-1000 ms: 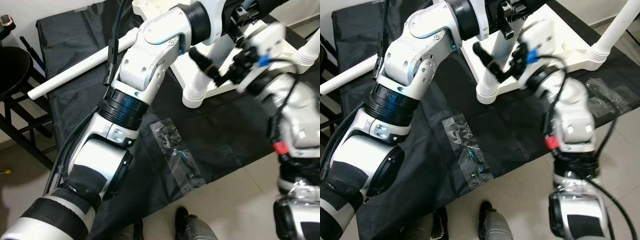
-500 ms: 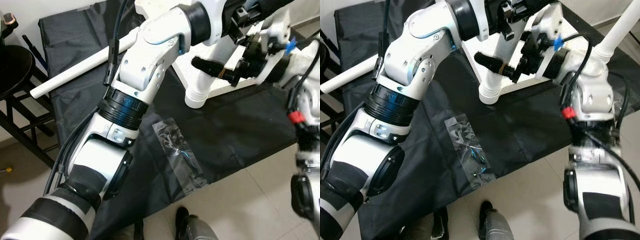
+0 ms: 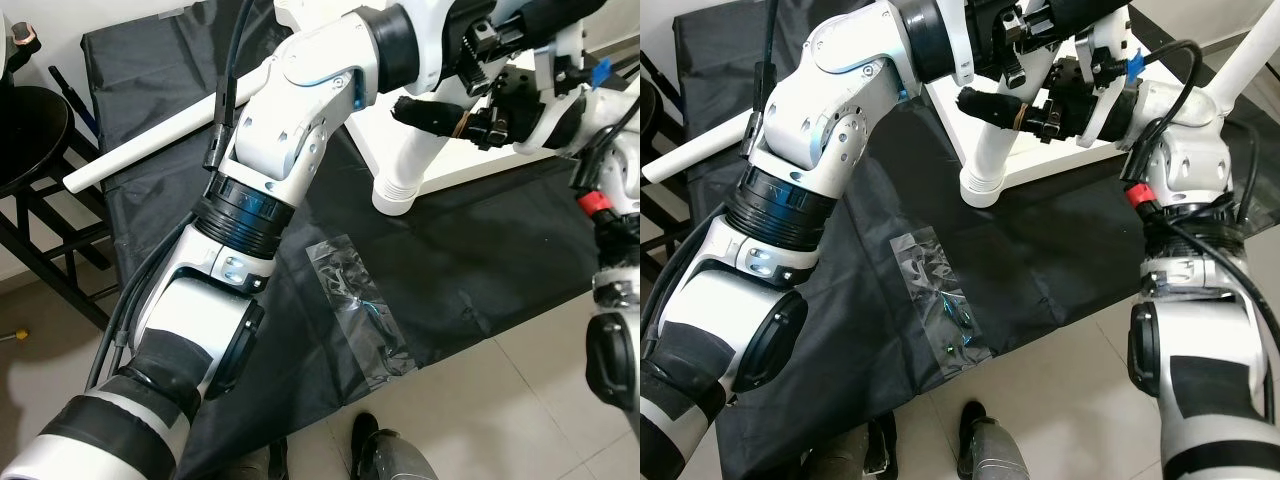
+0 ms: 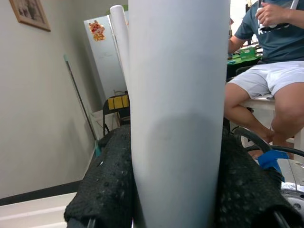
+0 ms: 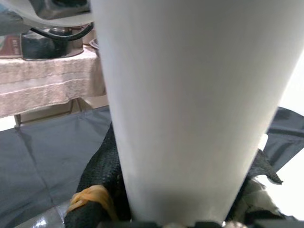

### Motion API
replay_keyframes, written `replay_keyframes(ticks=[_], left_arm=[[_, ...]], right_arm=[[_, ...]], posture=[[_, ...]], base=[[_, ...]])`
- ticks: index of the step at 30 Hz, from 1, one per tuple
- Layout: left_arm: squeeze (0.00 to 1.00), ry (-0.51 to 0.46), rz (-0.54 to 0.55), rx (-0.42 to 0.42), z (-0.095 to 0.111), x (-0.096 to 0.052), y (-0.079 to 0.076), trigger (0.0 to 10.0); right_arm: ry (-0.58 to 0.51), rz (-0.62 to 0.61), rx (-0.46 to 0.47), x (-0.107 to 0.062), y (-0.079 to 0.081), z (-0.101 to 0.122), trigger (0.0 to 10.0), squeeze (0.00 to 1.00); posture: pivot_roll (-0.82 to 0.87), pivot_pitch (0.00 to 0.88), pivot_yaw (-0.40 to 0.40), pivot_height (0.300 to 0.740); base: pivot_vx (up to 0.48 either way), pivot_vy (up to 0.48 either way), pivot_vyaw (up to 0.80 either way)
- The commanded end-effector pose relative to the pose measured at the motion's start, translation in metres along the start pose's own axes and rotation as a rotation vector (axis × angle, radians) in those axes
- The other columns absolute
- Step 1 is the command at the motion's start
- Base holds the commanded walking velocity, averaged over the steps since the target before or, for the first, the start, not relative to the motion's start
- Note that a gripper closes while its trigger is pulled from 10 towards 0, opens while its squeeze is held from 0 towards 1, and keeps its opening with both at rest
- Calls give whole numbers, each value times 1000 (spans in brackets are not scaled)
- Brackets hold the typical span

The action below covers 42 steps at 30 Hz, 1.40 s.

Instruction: Building children table

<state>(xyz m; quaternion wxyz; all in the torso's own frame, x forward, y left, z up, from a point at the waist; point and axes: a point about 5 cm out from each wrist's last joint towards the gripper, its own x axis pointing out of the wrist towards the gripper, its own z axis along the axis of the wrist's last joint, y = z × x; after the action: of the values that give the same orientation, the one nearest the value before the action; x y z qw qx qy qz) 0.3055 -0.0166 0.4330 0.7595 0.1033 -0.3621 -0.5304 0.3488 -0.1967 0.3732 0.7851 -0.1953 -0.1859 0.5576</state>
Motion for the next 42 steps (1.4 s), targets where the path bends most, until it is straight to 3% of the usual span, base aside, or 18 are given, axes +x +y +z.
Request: replay_keyframes(ticks=[1, 6, 7, 8, 9, 16, 23, 37, 38, 39, 42], left_arm=[[0, 29, -13, 3, -4, -1, -1, 0], [0, 21, -29, -4, -4, 1, -4, 0], [835, 13, -25, -11, -3, 1, -5, 2980], [835, 13, -25, -11, -3, 1, -5, 2980], [1000, 0, -17, -26, -3, 1, -4, 10000], [1000, -29, 35, -76, 0, -2, 3, 10000], [1000, -3, 87, -94, -4, -6, 13, 10000], [1000, 10, 160, -70, -5, -11, 23, 10000], [286, 1, 224, -48, -2, -16, 31, 10000], [0, -16, 299, -33, 2, -21, 41, 10000], [0, -44, 397, -15, 7, -30, 54, 10000]], right_arm=[[22, 77, -29, 3, 3, 2, 0, 0], [5, 61, -48, 6, 1, 3, 0, 0], [-11, 43, -52, 7, 0, 3, 0, 0], [-11, 43, -52, 7, 0, 3, 0, 0], [-29, 13, -50, 8, -1, 3, 0, 0], [-88, -113, -16, 6, -5, -1, 0, 0], [-166, -229, 97, -1, -8, -9, 0, 0], [-165, -219, 85, -1, -7, -6, 0, 0], [-150, -218, 73, -2, -8, -6, 0, 0], [-137, -220, 59, -3, -9, -5, 0, 0], [-127, -232, 48, -5, -11, -3, 0, 0]], posture=[[73, 306, 48, 740], [67, 307, 49, 740], [65, 307, 50, 740], [65, 307, 50, 740], [65, 306, 48, 740], [60, 306, 45, 740], [66, 304, 39, 740], [60, 298, 37, 740], [58, 300, 34, 740], [55, 303, 34, 740], [54, 304, 30, 740]], base=[[0, 0, 0], [0, 0, 0], [0, 0, 0], [0, 0, 0], [0, 0, 0], [0, 0, 0], [0, 0, 0], [0, 0, 0], [0, 0, 0], [0, 0, 0], [0, 0, 0]])
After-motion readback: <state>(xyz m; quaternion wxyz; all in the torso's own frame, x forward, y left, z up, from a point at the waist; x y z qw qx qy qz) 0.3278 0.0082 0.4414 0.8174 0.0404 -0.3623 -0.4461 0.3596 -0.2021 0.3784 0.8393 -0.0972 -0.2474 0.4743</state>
